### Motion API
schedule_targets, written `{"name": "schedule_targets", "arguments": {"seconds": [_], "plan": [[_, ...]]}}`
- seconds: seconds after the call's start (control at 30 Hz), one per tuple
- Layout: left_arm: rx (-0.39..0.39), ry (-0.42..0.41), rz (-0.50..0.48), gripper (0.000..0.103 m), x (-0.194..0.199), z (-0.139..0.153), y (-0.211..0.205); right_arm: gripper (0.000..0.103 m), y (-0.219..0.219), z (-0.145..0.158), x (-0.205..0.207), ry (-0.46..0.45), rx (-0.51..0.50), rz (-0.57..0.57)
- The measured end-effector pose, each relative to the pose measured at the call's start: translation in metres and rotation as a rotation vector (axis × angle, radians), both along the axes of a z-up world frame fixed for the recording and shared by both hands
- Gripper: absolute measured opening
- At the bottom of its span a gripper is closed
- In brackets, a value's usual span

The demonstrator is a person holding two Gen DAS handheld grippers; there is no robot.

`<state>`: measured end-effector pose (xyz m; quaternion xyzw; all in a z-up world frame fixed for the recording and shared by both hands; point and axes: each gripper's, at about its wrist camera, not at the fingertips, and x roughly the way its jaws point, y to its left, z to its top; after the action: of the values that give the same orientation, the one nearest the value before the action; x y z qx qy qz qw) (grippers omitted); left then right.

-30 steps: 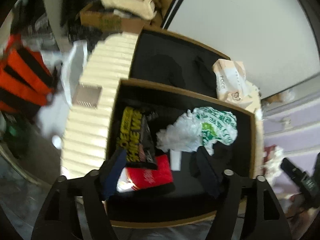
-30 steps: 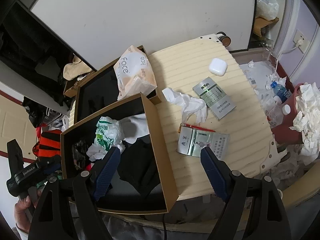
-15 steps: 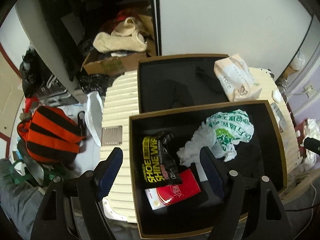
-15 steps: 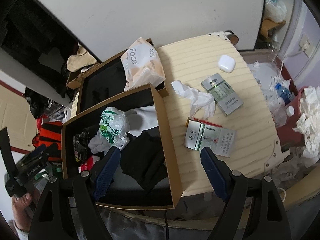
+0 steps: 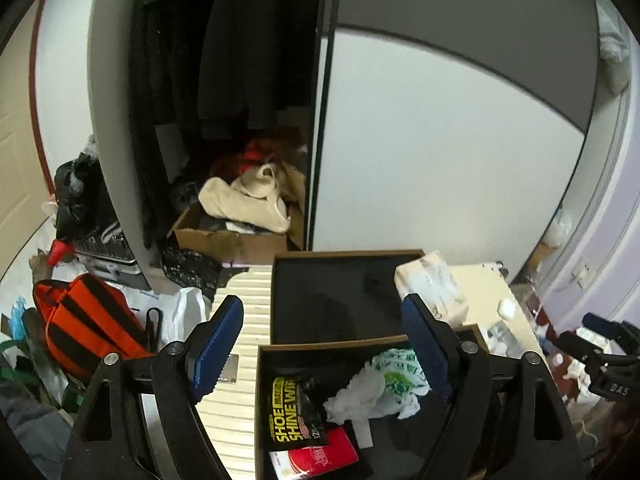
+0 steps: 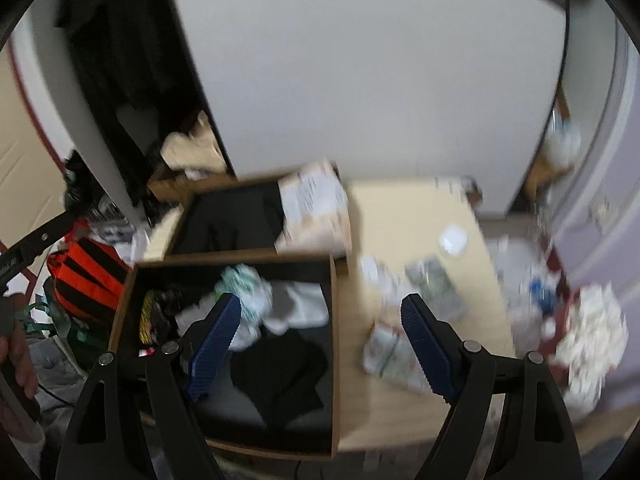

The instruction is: Organize soft objects

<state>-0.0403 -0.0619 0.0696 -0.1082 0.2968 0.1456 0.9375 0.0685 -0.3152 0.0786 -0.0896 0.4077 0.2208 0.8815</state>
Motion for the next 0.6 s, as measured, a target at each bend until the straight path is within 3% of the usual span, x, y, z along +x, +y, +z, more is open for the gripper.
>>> {"name": "schedule_targets", "arguments": {"seconds": [0.1, 0.3, 0.37, 0.4, 0.43, 0.6], "plan": [[-0.002, 0.019, -0.009, 0.080, 0.004, -0.003, -0.003, 0.081, 0.005, 0.006, -0.006, -0.086, -0.029, 0.016], [0.227, -0.017, -0.052, 0.081, 0.002, 0.003, -0.040, 0.081, 0.006, 0.000, -0.002, -0.061, -0.042, 0.010], [0.267, -0.019, -0.063, 0.089, 0.000, 0.002, -0.049, 0.081, 0.005, 0.000, -0.003, -0.055, -0.037, 0.007], [0.266, -0.016, -0.070, 0.099, 0.000, 0.002, -0.052, 0.081, 0.005, 0.002, -0.004, -0.057, -0.033, 0.011], [0.250, -0.013, -0.079, 0.103, 0.000, 0.000, -0.054, 0.081, 0.004, 0.004, -0.007, -0.062, -0.029, 0.017], [0.082, -0.021, -0.153, 0.103, -0.001, -0.006, -0.056, 0.081, 0.008, 0.007, -0.015, -0.103, -0.066, 0.024]]}}
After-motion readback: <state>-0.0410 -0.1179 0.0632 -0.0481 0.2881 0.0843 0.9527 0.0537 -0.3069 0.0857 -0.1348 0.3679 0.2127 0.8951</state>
